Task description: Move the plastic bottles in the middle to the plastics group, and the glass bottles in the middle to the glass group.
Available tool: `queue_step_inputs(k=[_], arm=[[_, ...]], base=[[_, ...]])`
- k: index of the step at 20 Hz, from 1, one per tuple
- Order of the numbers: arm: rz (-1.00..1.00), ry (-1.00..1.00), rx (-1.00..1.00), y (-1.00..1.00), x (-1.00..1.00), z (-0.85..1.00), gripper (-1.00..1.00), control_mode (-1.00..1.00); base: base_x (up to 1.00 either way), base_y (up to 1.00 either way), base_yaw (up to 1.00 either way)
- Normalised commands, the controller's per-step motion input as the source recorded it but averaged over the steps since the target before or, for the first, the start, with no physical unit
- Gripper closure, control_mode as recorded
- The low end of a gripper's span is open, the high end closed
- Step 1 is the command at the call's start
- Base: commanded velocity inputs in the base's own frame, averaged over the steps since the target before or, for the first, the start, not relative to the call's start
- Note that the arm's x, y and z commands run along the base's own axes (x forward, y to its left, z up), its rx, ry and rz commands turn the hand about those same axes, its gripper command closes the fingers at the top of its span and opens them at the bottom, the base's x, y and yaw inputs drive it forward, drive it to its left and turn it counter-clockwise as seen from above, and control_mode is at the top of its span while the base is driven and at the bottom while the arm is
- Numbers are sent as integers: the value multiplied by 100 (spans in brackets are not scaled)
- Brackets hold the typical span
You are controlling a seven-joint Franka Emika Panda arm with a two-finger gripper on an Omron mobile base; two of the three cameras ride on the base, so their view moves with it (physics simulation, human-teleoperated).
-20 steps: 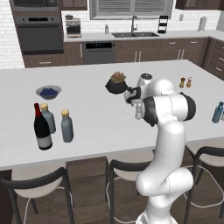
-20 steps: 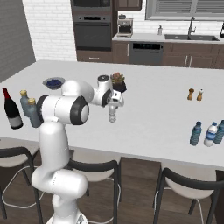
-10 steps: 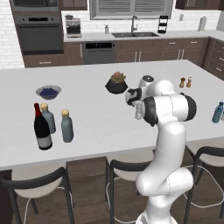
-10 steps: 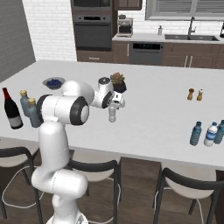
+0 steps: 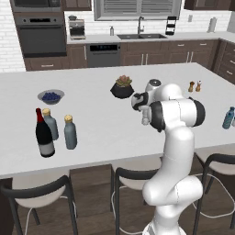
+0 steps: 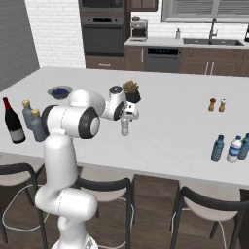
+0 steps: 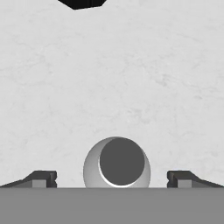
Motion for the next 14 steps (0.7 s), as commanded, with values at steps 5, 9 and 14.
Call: queue_step_inputs(k=[5, 9, 14], arm=[[0, -1, 0, 0, 9, -1, -100, -100], [0, 0, 0, 0, 1, 0, 100, -100], [0, 0, 0, 0, -3, 0, 100, -100]], base=[[0, 0, 0], [0, 0, 0], [0, 0, 0]])
